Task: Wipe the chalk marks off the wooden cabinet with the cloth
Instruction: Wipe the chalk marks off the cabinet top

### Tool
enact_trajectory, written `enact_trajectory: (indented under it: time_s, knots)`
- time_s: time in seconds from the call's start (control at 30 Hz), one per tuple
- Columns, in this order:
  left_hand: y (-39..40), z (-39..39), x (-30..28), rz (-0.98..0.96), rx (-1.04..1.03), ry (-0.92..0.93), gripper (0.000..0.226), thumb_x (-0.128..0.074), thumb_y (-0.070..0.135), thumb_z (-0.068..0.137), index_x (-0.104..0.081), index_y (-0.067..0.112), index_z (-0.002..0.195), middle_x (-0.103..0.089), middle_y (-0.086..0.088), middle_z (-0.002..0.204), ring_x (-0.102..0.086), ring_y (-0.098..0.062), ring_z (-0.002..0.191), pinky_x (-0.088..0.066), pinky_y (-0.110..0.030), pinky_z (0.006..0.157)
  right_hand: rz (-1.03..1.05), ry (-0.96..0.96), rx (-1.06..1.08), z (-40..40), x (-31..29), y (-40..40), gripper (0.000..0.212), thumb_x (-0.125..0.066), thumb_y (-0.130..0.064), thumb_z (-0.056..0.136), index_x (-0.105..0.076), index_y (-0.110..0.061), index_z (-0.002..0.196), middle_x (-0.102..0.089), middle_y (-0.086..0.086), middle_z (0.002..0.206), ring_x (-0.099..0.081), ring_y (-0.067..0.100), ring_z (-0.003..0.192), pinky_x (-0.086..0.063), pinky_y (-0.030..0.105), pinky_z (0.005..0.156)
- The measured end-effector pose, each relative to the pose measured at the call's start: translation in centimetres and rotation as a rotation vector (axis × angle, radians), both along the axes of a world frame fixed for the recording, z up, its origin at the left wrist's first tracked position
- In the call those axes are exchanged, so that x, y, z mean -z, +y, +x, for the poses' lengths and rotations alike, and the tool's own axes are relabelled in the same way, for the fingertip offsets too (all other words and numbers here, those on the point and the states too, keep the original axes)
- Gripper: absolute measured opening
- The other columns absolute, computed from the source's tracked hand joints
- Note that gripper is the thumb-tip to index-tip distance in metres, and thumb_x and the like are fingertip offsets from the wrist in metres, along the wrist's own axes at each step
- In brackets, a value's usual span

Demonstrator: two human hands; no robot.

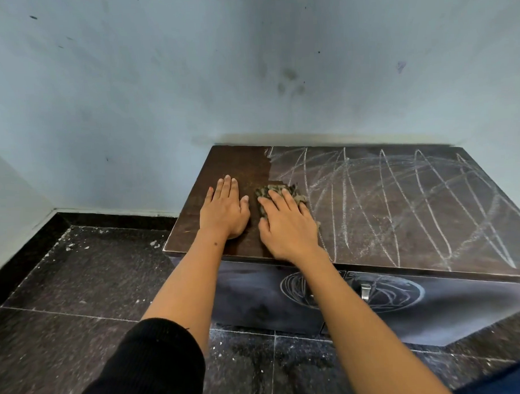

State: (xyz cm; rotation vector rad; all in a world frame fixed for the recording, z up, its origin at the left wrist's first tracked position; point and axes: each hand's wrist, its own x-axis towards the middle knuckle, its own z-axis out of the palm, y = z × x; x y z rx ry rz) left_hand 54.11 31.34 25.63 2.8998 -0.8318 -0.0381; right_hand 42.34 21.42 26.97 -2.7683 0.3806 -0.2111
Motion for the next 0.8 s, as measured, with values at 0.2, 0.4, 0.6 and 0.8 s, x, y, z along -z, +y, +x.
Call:
enact_trajectory:
  time_s: [0.2,0.4,0.6,0.8]
  knots:
    - [0.0,0.0,0.1,-0.004,-0.006,-0.009,0.058,-0.015,0.037,0.101,-0.006,0.008,0.151,-0.001,-0.007,0.159,0.002,-0.019,0.146,0.002,-0.036,0.118,-0.031,-0.037,0.046,-1.7,0.9,1.0,0.051,-0.03,-0.032,0.098,-0.024,-0.025,0.148,-0.015,0.0,0.158,-0.002,0.02,0.146,-0.008,0.044,0.117]
    - [0.0,0.0,0.1,-0.002,-0.003,-0.008,0.057,-0.015,0.037,0.101,-0.006,0.008,0.151,-0.001,-0.008,0.159,0.002,-0.019,0.146,0.002,-0.036,0.118,-0.002,-0.015,0.055,-0.6,0.6,0.4,0.051,-0.03,-0.034,0.097,-0.025,-0.025,0.147,-0.015,-0.001,0.158,-0.003,0.019,0.146,-0.009,0.045,0.116]
    - [0.0,0.1,0.1,-0.002,-0.006,-0.008,0.058,-0.015,0.037,0.101,-0.006,0.008,0.151,-0.001,-0.007,0.159,0.002,-0.018,0.146,0.001,-0.036,0.118,-0.004,-0.007,0.103,1.4,0.0,0.1,0.046,-0.026,-0.031,0.101,-0.027,-0.024,0.147,-0.017,0.0,0.157,-0.004,0.02,0.146,-0.009,0.044,0.118]
    - [0.0,0.3,0.4,-0.007,-0.008,-0.023,0.058,-0.015,0.037,0.101,-0.007,0.009,0.151,-0.002,-0.006,0.159,0.001,-0.018,0.146,0.002,-0.036,0.117,-0.038,-0.113,0.128,-2.7,2.0,2.3,0.045,-0.029,-0.029,0.099,-0.034,-0.026,0.143,-0.027,-0.001,0.154,-0.012,0.021,0.145,-0.015,0.045,0.114]
